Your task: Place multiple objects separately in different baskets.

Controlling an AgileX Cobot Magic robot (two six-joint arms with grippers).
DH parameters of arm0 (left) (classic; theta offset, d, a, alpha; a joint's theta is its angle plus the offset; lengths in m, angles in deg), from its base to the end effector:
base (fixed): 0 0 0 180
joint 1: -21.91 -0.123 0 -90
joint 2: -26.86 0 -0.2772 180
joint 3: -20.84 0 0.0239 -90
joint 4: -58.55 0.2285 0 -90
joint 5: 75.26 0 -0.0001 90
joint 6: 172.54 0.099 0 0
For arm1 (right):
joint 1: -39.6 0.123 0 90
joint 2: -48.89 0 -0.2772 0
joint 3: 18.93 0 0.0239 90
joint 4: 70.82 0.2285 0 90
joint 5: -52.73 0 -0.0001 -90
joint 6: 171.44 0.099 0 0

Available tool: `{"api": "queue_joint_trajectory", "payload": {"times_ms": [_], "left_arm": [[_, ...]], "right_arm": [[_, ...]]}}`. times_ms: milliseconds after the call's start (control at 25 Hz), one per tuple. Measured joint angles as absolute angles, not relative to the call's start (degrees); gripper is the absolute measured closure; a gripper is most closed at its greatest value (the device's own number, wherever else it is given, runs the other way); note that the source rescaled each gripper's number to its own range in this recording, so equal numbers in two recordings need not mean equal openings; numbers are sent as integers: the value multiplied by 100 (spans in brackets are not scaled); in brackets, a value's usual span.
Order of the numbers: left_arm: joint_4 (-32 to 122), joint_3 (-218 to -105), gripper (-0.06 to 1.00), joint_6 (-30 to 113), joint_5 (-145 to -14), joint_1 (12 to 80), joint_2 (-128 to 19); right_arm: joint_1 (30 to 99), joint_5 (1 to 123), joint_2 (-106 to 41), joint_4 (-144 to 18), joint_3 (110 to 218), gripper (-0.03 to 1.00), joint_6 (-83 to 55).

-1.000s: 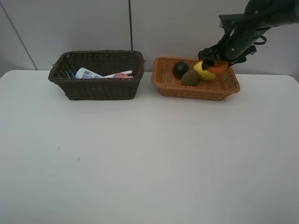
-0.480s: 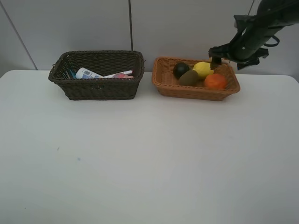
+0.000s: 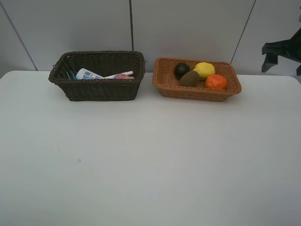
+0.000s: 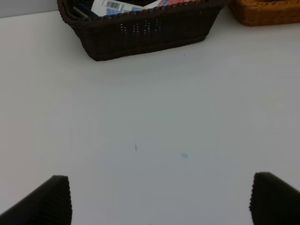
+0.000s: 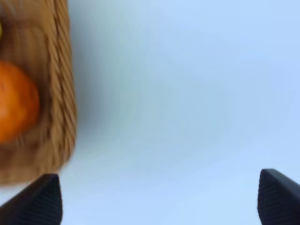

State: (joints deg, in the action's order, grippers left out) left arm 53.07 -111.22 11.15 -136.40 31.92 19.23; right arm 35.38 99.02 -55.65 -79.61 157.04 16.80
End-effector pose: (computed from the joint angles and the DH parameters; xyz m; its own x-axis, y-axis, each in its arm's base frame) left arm -0.0129 -0.0061 0.2645 -0.4364 0.0954 -0.8947 0.2548 0.9668 -0.0212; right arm 0.3343 -0.0356 0.2523 -0.8952 0.1033 -0.4336 0.1541 0.9845 -0.0836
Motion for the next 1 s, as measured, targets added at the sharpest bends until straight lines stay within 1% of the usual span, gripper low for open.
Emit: {"api": "queue_joint_trajectory", "payload": {"times_ms": [200,400,520,560,600,640,680,760,1000], "left_arm": [[5307,-11122,-6,1115,-13640,3192,1923],[5307,-11122,-6,1115,-13640,3192,1923],[5307,-11122,-6,1115,-13640,3192,1923],[5307,-11122,-6,1115,-13640,3192,1923],[5307,-11122,-6,1115,-13640,3192,1923],[5307,-11122,-6,1115,-13640,3192,1923],[5307,-11122,-6,1115,-13640,3192,1923],[5307,-11122,-6,1115,-13640,3192,1923],[5307,-11122,-6,1115,-13640,3192,1923]], "right_arm": [[3774,10509,-3818,-7941,14414,-1,1692],[3813,10610,-1616,-7758,13116,-1,1759],[3813,10722,-250,-7598,12614,-1,1766],[3813,10787,220,-7567,12511,-1,1766],[3813,10787,220,-7567,12511,-1,1766],[3813,10853,688,-7559,12421,-1,1766],[3813,11030,1477,-7554,12308,-1,1766],[3813,11193,2203,-7547,12256,-1,1766],[3813,11422,3777,-7513,12164,-1,1749]]}}
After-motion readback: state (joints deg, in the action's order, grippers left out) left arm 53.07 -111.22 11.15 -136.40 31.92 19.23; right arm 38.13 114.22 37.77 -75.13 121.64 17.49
